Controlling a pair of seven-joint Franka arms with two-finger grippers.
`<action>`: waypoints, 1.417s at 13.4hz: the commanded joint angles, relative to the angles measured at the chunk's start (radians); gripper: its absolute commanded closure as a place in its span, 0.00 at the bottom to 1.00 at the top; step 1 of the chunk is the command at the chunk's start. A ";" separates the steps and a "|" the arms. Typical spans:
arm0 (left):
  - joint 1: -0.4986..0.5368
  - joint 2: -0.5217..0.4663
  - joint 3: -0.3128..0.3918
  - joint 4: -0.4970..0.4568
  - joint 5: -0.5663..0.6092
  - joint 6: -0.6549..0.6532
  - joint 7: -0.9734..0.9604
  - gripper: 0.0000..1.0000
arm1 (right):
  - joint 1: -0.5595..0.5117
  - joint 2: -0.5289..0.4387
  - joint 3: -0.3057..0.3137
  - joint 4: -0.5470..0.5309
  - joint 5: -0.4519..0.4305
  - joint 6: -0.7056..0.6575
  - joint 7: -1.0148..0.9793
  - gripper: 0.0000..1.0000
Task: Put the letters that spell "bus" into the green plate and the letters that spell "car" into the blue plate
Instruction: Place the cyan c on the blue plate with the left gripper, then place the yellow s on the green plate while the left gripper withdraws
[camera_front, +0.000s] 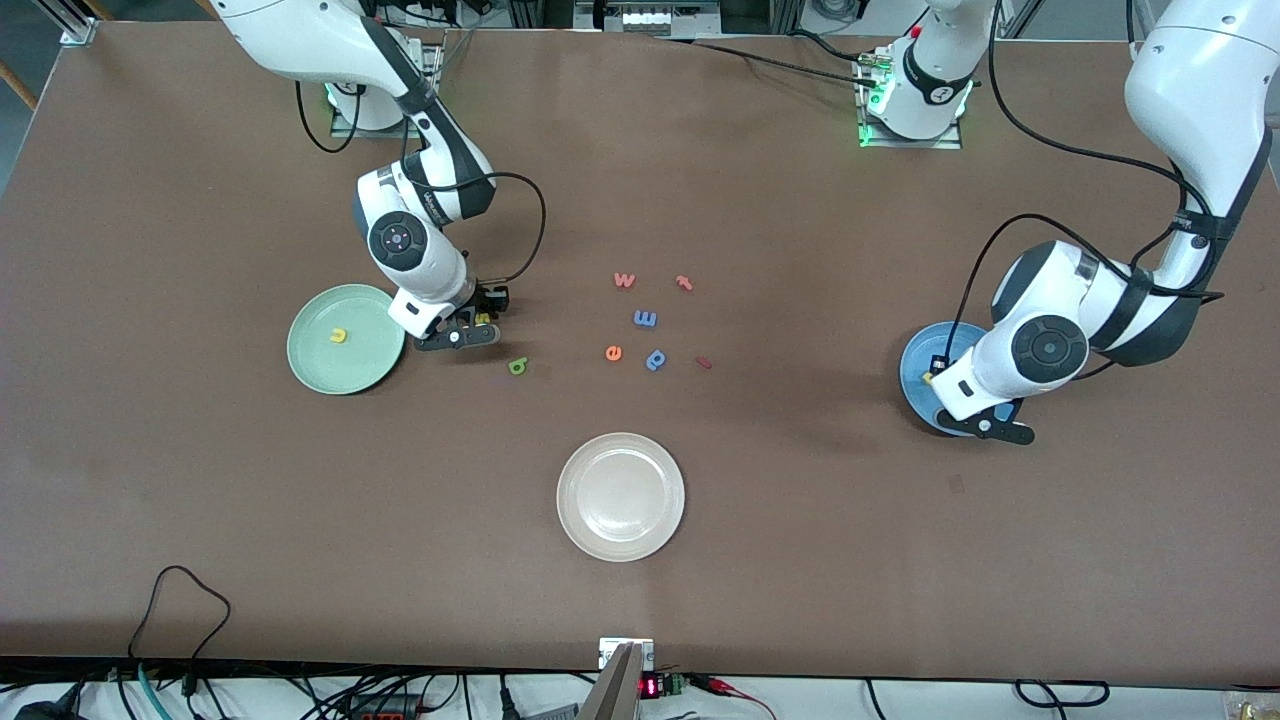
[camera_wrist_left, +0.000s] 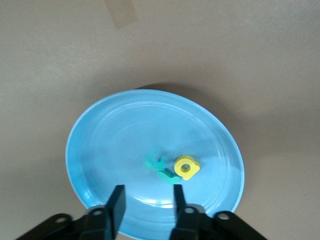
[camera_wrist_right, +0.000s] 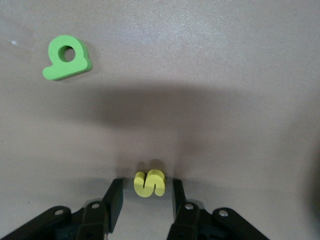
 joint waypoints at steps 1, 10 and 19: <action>0.001 -0.039 -0.087 0.027 0.012 -0.115 -0.001 0.00 | 0.021 0.022 -0.006 0.010 0.001 0.024 0.016 0.53; -0.006 -0.069 -0.272 0.424 -0.100 -0.669 -0.015 0.00 | 0.009 0.016 -0.008 0.010 0.001 0.024 0.011 1.00; 0.041 -0.093 -0.283 0.643 -0.178 -0.884 0.203 0.00 | -0.320 -0.115 -0.018 0.010 -0.010 -0.050 -0.346 1.00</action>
